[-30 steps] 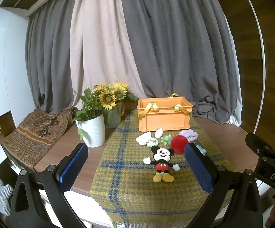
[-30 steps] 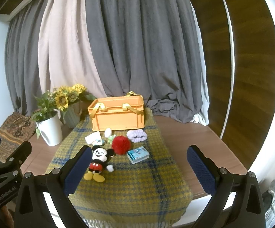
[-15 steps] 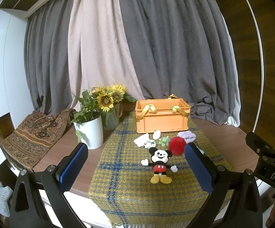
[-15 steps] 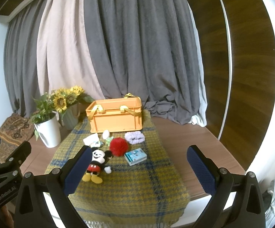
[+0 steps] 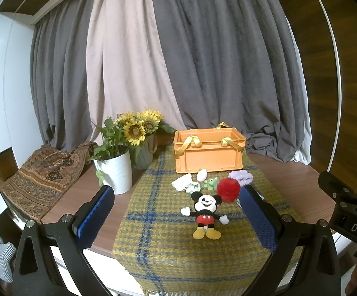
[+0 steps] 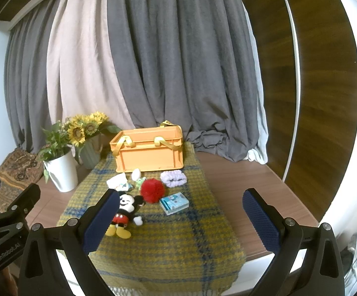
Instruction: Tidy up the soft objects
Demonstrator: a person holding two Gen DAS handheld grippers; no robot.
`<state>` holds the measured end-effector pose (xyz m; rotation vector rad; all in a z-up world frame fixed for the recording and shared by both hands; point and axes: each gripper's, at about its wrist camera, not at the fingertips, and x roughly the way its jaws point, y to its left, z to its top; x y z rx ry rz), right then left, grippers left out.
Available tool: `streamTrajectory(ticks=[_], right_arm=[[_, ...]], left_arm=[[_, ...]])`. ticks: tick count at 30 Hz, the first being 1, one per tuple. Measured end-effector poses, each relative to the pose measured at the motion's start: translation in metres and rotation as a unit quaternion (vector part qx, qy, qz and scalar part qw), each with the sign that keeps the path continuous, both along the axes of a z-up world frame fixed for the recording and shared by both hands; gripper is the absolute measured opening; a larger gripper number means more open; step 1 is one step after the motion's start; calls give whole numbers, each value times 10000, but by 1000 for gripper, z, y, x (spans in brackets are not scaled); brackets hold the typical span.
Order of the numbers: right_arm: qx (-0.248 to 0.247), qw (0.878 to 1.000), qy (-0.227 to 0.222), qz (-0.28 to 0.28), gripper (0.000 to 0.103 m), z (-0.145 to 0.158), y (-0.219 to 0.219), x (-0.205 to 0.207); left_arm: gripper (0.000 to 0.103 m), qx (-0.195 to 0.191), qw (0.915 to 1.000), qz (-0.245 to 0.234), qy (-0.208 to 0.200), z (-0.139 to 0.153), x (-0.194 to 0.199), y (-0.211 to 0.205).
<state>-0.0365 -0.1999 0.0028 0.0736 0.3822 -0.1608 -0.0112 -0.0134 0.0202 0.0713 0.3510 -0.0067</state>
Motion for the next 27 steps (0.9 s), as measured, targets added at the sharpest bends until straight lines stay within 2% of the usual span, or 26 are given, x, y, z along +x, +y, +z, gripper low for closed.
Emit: streamTrajectory(ticks=[27], right_arm=[[19,10000,63,36,101,-12,-2,4]], left_arm=[[103,-6,9999,-83,102,-16,5,-14]])
